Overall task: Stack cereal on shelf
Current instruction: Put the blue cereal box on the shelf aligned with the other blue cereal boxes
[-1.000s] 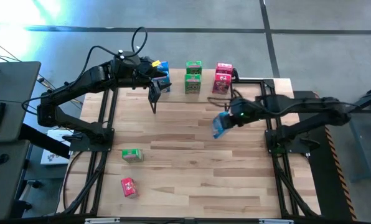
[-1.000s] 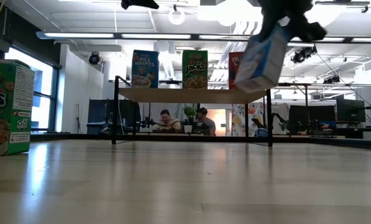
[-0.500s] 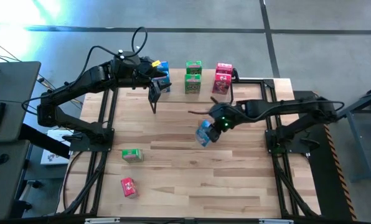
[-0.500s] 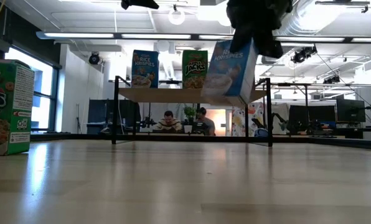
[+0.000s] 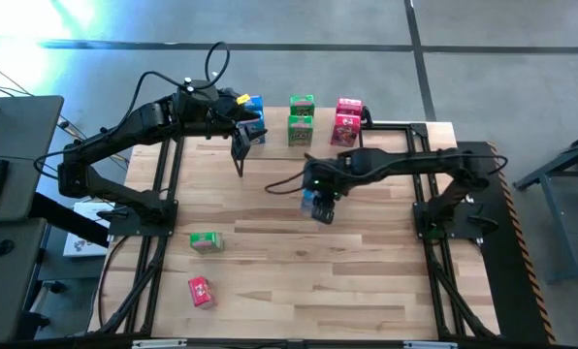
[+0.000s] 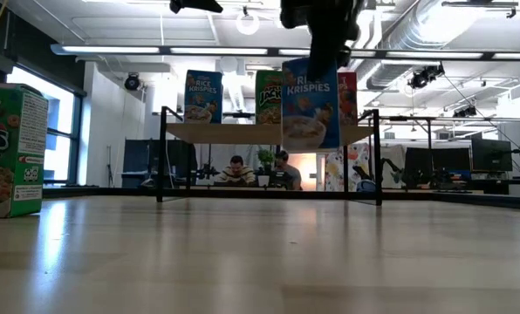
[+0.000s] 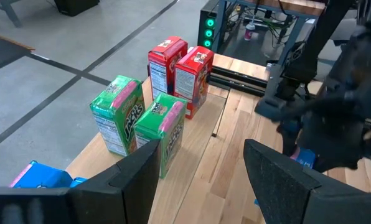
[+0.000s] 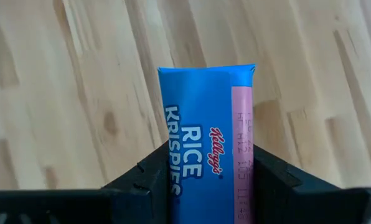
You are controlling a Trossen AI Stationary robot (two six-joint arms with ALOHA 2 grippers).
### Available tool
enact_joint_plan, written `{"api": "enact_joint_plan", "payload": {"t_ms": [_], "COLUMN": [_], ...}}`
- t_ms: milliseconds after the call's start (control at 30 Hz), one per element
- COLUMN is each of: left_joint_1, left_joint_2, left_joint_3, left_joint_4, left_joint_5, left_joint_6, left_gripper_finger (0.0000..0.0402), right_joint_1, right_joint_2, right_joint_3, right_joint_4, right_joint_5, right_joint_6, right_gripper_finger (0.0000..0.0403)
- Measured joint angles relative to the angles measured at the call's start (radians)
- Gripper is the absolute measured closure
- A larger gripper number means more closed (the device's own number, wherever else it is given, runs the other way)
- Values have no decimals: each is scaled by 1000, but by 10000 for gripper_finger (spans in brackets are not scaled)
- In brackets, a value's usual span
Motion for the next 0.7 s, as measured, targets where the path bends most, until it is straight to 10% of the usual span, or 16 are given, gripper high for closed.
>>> {"api": "enact_joint_plan", "payload": {"t_ms": [700], "left_joint_1": [0], "left_joint_2": [0], "left_joint_3": [0], "left_joint_4": [0], "left_joint_5": [0], "left_joint_6": [0], "left_gripper_finger": [181], "right_joint_1": [48], "right_joint_2": [79], "right_joint_3": [-93], "right_joint_4": [118], "right_joint_5": [65], "right_joint_6": [-107], "right_gripper_finger": [252]}}
